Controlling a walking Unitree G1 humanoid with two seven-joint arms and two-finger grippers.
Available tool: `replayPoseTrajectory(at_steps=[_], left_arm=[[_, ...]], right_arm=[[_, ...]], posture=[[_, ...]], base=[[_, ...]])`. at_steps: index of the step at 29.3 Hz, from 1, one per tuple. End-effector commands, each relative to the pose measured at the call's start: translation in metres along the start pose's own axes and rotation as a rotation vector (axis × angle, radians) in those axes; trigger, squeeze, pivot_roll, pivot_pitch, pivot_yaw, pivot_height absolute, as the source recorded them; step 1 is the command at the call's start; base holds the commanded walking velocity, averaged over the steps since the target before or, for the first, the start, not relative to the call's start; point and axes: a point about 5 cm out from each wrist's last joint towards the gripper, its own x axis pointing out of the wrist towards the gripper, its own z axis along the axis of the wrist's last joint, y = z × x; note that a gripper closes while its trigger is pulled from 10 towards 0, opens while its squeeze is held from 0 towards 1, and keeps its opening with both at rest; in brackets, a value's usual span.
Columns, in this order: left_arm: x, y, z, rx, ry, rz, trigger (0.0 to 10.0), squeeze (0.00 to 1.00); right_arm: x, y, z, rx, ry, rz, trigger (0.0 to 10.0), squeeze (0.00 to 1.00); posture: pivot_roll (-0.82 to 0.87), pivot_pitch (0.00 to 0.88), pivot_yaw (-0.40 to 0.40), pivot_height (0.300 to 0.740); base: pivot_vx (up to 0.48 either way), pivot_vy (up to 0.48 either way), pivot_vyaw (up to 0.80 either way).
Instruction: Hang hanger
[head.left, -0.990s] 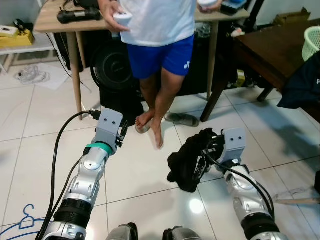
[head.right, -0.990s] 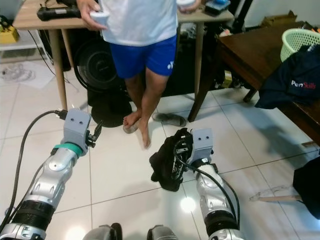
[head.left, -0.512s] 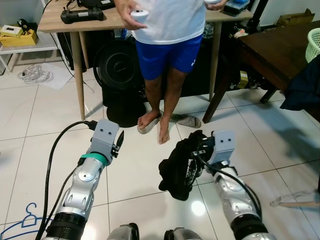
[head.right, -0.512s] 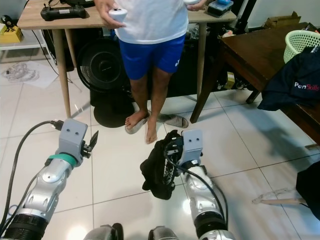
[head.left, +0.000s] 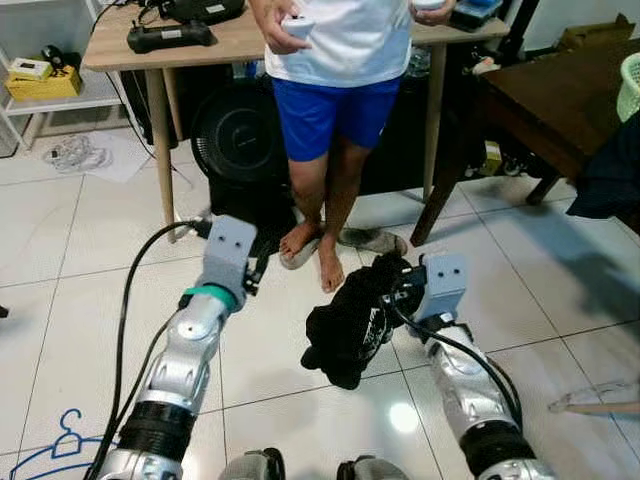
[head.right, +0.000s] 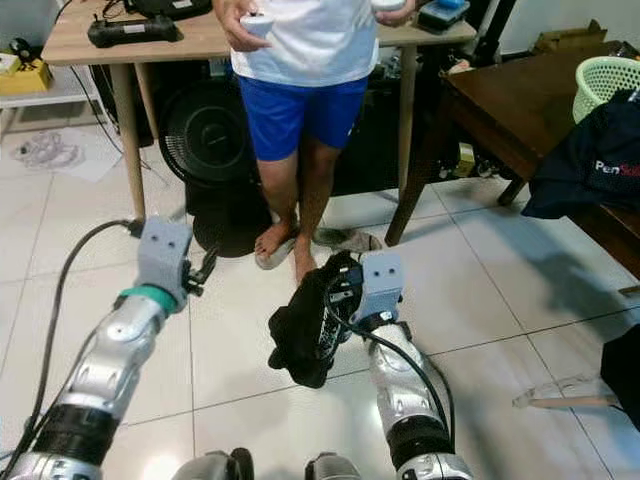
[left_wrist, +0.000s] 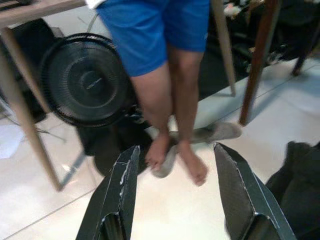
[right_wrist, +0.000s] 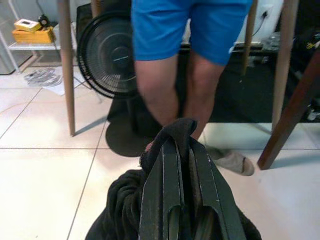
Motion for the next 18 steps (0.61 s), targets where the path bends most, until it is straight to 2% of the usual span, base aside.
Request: replayPoseTrajectory(at_steps=[1,6,11,18], left_arm=[[0.0,-0.008,-0.009,-0.022,0.049,-0.024,10.0,0.0],[0.001,-0.017,-0.01,-0.045,0.067,-0.057,10.0,0.0],[0.002,-0.019,-0.011,-0.023,0.064,-0.068,10.0,0.0],[0.005,-0.016,-0.009,0.017,0.047,-0.064,10.0,0.0]], right_arm=[[0.0,-0.009,0.008,-0.01,-0.03,-0.032,10.0,0.0],[-0.002,-0.019,0.008,-0.029,-0.017,-0.078,10.0,0.0],[0.0,-0.026,0.011,-0.009,-0.018,-0.123,10.0,0.0],[0.006,-0.021,0.015,-0.001,-0.028,-0.13,10.0,0.0]], posture=[[-0.1,0.019,0.056,0.74],[-0.11,0.01,0.057,0.74],[-0.12,0.0,0.064,0.74],[-0.1,0.0,0.083,0.74]], base=[[0.0,0.0,0.0],[0.0,0.0,0.0],[0.0,0.0,0.0],[0.0,0.0,0.0]])
